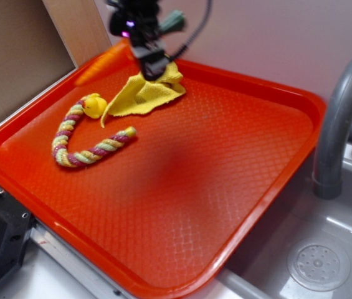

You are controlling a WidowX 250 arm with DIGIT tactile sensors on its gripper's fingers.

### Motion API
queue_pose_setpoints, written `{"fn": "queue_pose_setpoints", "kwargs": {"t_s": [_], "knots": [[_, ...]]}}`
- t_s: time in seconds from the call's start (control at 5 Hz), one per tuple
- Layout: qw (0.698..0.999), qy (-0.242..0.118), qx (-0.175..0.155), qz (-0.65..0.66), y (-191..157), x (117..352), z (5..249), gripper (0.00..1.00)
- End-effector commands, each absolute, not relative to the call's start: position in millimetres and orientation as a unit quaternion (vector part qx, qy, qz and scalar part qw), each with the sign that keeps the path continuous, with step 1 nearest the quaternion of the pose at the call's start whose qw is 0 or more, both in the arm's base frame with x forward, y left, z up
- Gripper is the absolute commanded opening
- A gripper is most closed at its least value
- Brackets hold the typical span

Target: Grab the carrot.

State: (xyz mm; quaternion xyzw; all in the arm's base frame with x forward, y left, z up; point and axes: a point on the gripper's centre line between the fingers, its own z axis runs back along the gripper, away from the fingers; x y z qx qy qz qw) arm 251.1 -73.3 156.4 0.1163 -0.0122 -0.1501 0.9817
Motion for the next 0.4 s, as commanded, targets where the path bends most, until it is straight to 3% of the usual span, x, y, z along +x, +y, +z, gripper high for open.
{"fn": "queue_pose_setpoints", "kwargs": {"t_s": [0.0, 0.2], "knots": [[0.996, -0.053, 0.07, 0.027, -60.6, 218.1, 196.2, 0.0], [0.995, -0.069, 0.073, 0.015, -58.7, 219.5, 195.6, 0.0]]}}
